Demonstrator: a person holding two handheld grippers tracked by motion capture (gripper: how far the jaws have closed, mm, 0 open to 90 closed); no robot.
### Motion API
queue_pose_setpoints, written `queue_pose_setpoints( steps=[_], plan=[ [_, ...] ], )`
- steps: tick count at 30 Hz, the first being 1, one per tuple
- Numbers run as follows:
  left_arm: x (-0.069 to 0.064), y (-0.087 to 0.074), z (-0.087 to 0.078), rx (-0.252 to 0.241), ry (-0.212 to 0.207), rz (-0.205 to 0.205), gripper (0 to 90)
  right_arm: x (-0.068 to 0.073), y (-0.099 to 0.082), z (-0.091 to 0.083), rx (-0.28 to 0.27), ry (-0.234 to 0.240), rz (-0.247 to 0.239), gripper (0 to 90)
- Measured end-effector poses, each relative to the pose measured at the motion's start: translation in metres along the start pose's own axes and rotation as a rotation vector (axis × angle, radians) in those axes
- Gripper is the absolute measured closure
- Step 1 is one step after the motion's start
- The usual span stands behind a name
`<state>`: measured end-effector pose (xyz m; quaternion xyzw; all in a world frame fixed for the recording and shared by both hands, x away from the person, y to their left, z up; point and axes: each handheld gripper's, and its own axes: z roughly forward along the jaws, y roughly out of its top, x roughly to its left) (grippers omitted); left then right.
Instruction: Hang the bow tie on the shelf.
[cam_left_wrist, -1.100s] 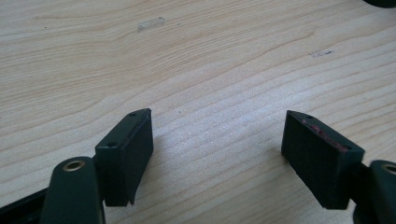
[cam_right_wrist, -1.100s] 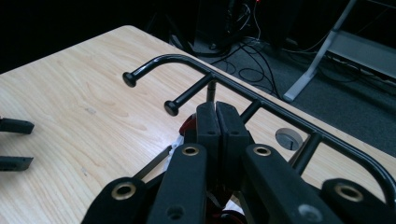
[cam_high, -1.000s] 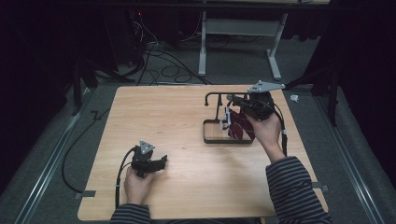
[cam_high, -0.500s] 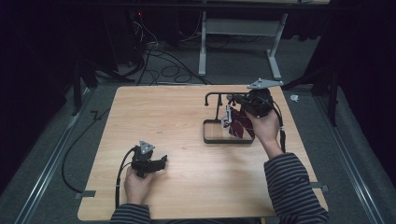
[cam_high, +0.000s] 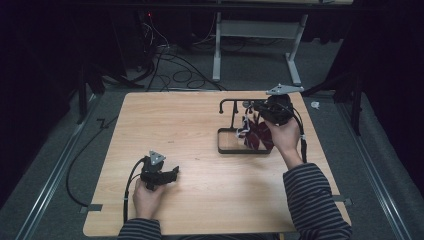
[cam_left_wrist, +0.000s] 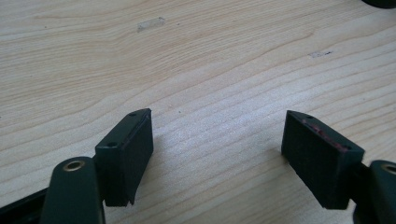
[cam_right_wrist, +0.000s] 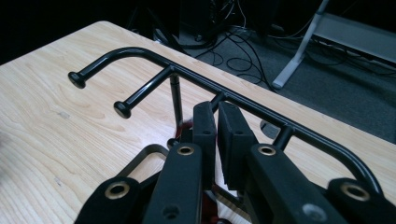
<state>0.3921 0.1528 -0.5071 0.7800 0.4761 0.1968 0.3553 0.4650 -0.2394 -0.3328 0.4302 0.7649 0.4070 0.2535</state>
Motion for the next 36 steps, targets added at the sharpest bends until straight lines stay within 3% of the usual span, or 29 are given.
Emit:
queue_pose_setpoints(
  steps=[16,36],
  plan=[
    [0.0,0.0,0.0,-0.001,-0.001,-0.001,25.7,0.001,-0.003,-0.004,0.002,0.006,-0.01,84.7],
    [-0.001,0.0,0.0,0.001,0.002,0.003,25.6,0.001,-0.019,-0.021,-0.011,0.026,0.004,79.0]
  ],
)
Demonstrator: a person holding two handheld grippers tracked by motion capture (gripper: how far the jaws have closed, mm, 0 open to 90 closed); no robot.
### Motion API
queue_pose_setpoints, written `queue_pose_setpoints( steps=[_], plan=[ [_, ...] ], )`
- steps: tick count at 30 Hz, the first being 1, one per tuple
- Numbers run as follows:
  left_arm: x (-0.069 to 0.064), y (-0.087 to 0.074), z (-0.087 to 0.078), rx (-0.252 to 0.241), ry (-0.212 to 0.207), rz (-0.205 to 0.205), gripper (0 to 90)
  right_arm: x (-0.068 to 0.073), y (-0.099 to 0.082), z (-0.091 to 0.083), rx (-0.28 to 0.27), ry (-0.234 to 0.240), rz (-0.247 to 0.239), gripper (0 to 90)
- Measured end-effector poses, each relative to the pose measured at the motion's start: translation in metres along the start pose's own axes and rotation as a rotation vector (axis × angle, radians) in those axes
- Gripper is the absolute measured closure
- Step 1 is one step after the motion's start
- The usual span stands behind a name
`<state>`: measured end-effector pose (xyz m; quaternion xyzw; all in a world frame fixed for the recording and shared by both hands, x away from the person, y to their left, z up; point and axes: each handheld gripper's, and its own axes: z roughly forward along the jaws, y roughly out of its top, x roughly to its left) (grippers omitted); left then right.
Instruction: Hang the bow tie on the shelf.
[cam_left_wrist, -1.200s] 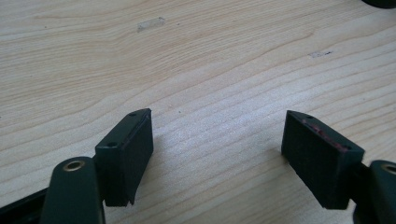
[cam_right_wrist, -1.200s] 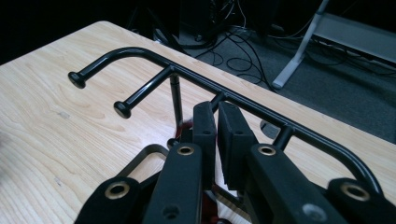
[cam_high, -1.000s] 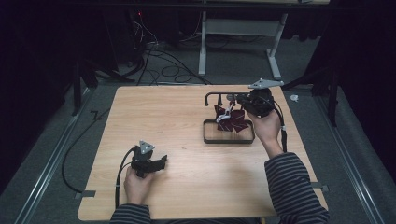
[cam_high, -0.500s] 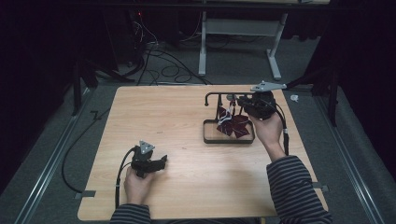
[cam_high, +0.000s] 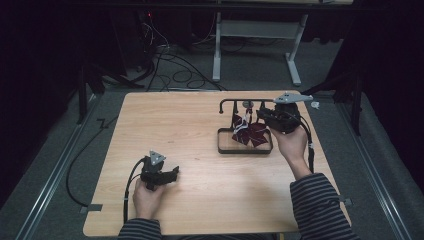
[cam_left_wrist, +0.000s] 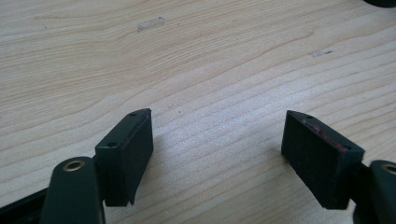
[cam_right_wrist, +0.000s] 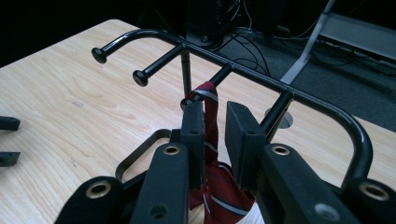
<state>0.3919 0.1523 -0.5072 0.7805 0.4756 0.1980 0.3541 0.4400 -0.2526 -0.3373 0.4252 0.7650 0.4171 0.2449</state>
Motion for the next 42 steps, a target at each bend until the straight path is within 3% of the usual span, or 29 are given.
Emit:
queue_pose_setpoints(
  steps=[34,42],
  plan=[
    [0.0,0.0,0.0,0.0,0.0,0.0,25.7,-0.002,-0.027,-0.024,-0.024,0.056,0.036,70.8],
    [0.0,0.0,0.0,0.0,0.001,0.001,25.7,0.001,-0.039,-0.033,-0.016,0.037,0.014,69.1]
  ],
)
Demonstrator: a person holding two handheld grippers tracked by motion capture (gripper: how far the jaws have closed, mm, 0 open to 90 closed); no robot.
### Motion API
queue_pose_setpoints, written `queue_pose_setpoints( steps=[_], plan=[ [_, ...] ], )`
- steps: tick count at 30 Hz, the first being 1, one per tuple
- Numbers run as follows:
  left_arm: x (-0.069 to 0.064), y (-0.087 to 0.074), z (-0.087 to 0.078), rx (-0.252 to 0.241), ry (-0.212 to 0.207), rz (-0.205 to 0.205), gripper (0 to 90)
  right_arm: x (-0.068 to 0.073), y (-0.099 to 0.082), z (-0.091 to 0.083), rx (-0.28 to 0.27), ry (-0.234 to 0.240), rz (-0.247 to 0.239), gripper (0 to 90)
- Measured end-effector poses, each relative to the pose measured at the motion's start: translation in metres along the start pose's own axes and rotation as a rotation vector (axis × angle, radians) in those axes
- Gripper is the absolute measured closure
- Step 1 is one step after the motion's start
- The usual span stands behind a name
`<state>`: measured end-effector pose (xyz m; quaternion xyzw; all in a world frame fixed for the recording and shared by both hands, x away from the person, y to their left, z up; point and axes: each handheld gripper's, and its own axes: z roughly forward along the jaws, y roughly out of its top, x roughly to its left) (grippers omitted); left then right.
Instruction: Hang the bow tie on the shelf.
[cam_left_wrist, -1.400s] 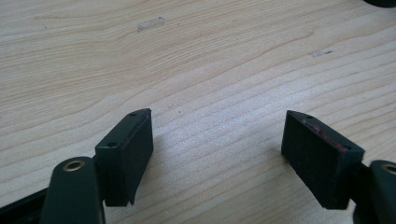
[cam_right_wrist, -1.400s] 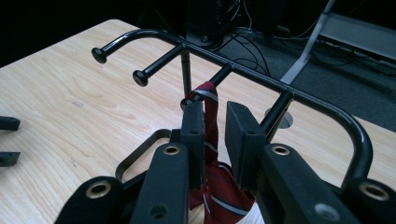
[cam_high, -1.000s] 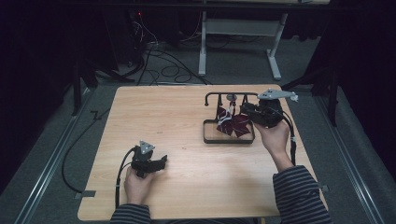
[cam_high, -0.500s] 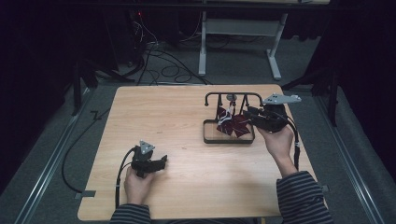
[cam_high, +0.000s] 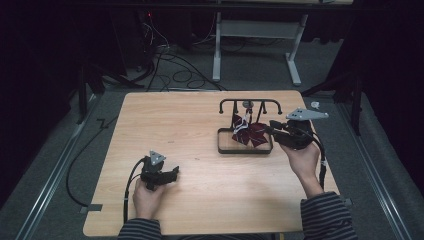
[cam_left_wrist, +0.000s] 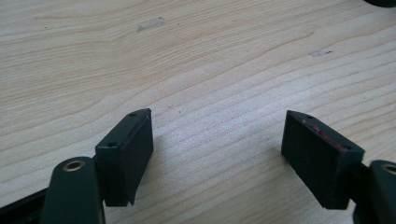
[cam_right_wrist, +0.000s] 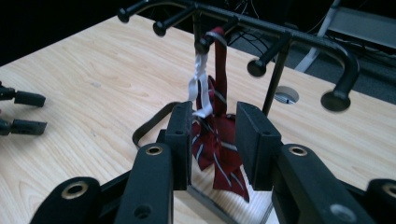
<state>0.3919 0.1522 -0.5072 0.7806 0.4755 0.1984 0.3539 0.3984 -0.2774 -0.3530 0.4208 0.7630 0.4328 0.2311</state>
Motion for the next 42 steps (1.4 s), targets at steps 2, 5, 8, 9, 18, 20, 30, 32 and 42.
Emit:
queue_pose_setpoints(
  steps=[2,5,8,9,18,20,30,32,42],
  plan=[
    [0.0,0.0,0.0,0.0,0.0,0.0,25.7,0.0,-0.003,-0.002,0.002,0.001,0.003,68.9],
    [0.0,0.0,0.0,0.0,0.0,0.0,25.7,-0.001,-0.009,-0.005,0.0,0.003,0.01,68.8],
    [0.0,0.0,0.0,0.002,0.0,0.001,25.7,-0.001,-0.014,-0.007,0.002,0.002,0.015,68.6],
    [0.0,0.0,0.0,0.002,0.0,0.001,25.6,-0.001,-0.016,-0.008,0.003,0.001,0.016,68.5],
    [0.0,0.0,0.0,0.0,0.0,-0.001,25.7,-0.003,-0.033,-0.012,0.007,0.003,0.05,68.4],
    [0.0,0.0,0.0,0.001,-0.001,0.0,25.7,-0.003,-0.036,-0.012,0.008,0.003,0.057,68.4],
    [0.0,0.0,0.0,0.001,0.0,-0.001,25.7,-0.006,-0.059,-0.011,0.013,0.013,0.119,68.4],
    [0.0,0.0,0.0,0.002,0.0,-0.001,25.8,-0.006,-0.063,-0.01,0.017,0.015,0.126,68.4],
    [0.0,0.0,0.0,0.0,0.001,0.001,25.8,-0.005,-0.081,-0.003,0.038,0.031,0.157,68.3]
  ],
)
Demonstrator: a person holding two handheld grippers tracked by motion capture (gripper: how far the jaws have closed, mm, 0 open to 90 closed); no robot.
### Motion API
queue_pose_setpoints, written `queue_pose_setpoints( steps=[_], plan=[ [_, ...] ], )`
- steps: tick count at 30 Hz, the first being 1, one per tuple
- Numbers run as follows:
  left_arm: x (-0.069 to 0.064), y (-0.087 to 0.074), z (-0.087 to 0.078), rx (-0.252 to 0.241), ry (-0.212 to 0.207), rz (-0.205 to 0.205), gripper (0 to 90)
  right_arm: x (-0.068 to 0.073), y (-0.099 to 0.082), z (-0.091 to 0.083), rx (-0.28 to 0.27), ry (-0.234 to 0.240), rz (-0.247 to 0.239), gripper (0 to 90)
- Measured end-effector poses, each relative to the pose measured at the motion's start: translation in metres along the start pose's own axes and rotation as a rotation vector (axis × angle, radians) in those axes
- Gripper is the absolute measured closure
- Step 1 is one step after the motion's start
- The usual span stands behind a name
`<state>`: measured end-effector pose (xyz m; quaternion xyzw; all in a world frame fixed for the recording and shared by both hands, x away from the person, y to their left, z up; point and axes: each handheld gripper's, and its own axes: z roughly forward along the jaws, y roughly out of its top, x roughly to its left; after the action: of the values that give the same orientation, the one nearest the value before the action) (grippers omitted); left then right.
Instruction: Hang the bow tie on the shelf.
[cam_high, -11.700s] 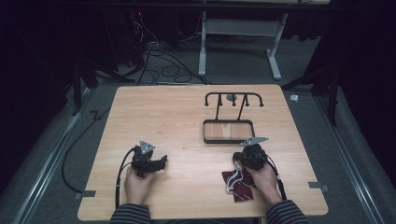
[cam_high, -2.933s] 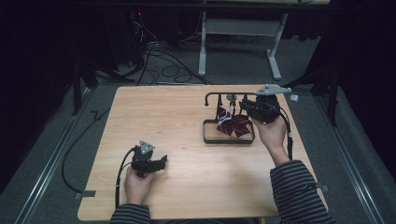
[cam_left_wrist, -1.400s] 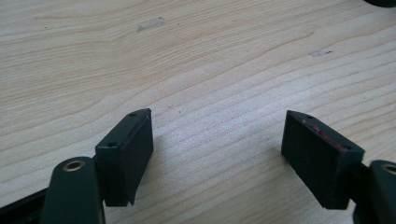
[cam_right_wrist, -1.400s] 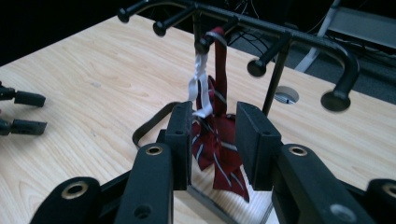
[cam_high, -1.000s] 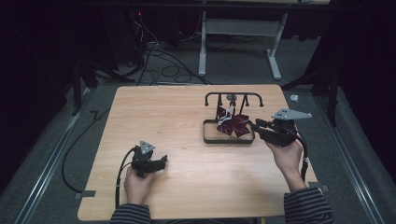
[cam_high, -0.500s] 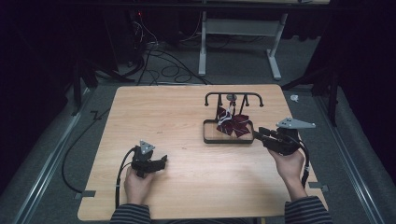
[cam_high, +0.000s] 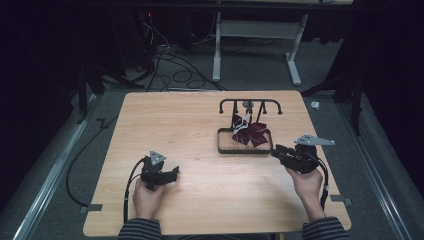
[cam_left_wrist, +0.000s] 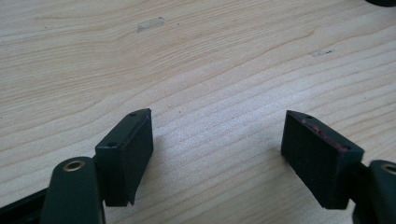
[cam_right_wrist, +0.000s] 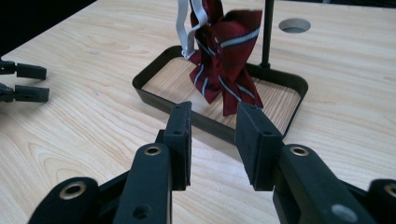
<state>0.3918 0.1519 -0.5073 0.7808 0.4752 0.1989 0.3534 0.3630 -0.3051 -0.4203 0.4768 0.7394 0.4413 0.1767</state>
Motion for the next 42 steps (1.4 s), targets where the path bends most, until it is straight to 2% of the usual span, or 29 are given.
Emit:
queue_pose_setpoints(
  steps=[8,21,31,35,42],
  plan=[
    [0.0,0.0,0.0,0.0,0.0,0.001,25.8,-0.001,-0.012,0.005,0.016,0.009,0.032,68.3],
    [0.0,0.0,0.0,0.0,0.002,0.002,25.7,0.0,-0.026,0.015,0.042,0.023,0.045,68.1],
    [-0.001,0.0,0.0,0.002,0.007,0.006,25.7,0.001,-0.047,0.029,0.094,0.026,0.057,65.2],
    [-0.001,0.0,0.0,0.002,0.007,0.006,25.7,0.004,-0.054,0.037,0.12,0.013,0.053,61.2],
    [-0.001,0.0,0.0,0.002,0.007,0.006,25.8,0.009,-0.064,0.048,0.145,-0.076,-0.007,51.7]
  ],
)
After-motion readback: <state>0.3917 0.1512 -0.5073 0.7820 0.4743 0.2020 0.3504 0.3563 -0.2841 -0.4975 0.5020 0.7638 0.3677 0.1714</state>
